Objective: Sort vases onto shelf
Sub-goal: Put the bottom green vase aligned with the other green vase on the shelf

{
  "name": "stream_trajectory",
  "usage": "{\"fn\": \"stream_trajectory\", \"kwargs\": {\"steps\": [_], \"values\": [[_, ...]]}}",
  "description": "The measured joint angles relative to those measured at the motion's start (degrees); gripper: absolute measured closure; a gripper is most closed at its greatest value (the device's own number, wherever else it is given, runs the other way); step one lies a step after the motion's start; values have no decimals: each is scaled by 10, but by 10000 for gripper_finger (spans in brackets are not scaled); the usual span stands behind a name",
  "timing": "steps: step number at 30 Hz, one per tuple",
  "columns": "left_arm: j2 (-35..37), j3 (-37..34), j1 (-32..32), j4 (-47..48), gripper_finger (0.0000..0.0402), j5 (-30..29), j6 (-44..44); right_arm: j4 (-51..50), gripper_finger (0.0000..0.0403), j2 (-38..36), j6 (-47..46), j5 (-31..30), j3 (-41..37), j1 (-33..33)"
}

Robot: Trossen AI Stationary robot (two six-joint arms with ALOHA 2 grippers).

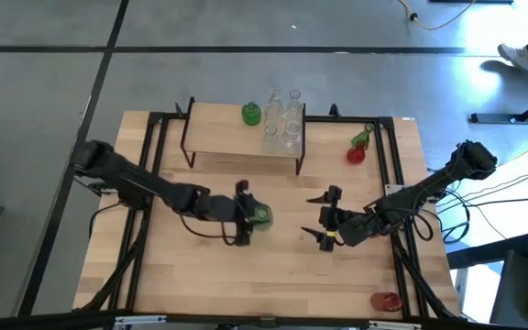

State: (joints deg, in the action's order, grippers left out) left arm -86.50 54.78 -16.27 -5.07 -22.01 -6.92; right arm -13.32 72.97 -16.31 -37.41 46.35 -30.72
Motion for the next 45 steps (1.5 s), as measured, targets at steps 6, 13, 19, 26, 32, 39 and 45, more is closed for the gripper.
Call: {"fn": "stream_trajectory", "kwargs": {"steps": [6, 13, 19, 26, 32, 39, 45], "values": [[113, 0, 22, 75, 232, -26, 2, 4, 32, 0, -26, 38, 0, 0], [197, 0, 74, 131, 232, -31, 11, 16, 32, 0, -34, 40, 0, 0], [231, 11, 130, 141, 231, -22, 25, 16, 32, 0, -28, 38, 0, 0], [223, 105, 178, 256, 231, -11, 30, 14, 32, 0, -27, 31, 0, 0], [220, 156, 233, 330, 231, -17, 28, 15, 32, 0, -27, 31, 0, 0], [214, 155, 315, 347, 231, 22, 26, 14, 32, 0, -27, 31, 0, 0], [197, 136, 375, 341, 231, 61, 26, 12, 32, 0, -16, 31, 0, 0]]}}
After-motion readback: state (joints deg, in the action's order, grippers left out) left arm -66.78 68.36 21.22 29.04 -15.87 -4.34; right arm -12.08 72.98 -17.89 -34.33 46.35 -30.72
